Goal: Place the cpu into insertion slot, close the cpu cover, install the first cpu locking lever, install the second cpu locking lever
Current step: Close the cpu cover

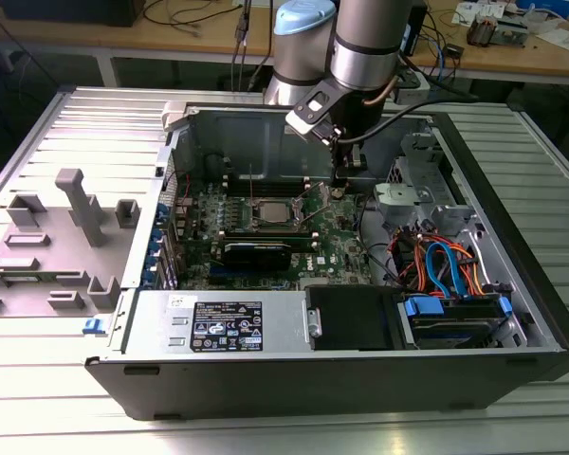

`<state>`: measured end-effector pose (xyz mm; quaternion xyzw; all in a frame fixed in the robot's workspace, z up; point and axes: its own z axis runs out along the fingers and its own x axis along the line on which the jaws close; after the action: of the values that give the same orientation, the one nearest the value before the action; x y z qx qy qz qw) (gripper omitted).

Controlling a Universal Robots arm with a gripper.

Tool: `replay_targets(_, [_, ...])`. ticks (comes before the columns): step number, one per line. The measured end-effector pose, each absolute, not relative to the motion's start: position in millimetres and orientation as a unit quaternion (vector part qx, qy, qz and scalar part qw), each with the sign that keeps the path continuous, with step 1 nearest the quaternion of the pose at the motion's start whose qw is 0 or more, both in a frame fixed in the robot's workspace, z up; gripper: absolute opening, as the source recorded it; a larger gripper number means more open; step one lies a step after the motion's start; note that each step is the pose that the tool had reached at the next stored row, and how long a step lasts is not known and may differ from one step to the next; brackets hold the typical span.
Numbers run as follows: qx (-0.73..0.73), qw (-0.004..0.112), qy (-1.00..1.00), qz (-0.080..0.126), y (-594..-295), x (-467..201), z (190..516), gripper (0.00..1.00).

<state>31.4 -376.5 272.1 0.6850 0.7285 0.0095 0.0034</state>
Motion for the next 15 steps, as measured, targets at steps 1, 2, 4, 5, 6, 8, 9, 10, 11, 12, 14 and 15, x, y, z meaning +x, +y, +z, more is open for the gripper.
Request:
replay_targets(1, [0.685,0.003,0.728,0.009,-377,32,272,0.11])
replay_targets(2, [0.685,0.003,0.728,0.009,-377,32,272,0.11])
replay_targets(4, [0.685,0.003,0.728,0.01,-376,32,272,0.11])
replay_targets(5, [0.685,0.003,0.728,0.01,-376,32,271,0.11])
replay_targets(6, [0.685,0.003,0.729,0.009,-377,33,271,0.11])
replay_targets(8, [0.685,0.003,0.728,0.01,-377,34,271,0.11])
replay_targets(9, [0.685,0.003,0.728,0.01,-376,35,270,0.11])
replay_targets(10, [0.685,0.003,0.728,0.009,-376,35,269,0.11])
replay_targets(11, [0.685,0.003,0.728,0.009,-377,36,268,0.11])
replay_targets(12, [0.685,0.002,0.729,0.008,-377,37,267,0.11])
replay_targets(14, [0.685,0.0,0.729,0.006,-377,38,264,0.11])
replay_targets(15, [0.685,-0.001,0.729,0.005,-377,38,261,0.11])
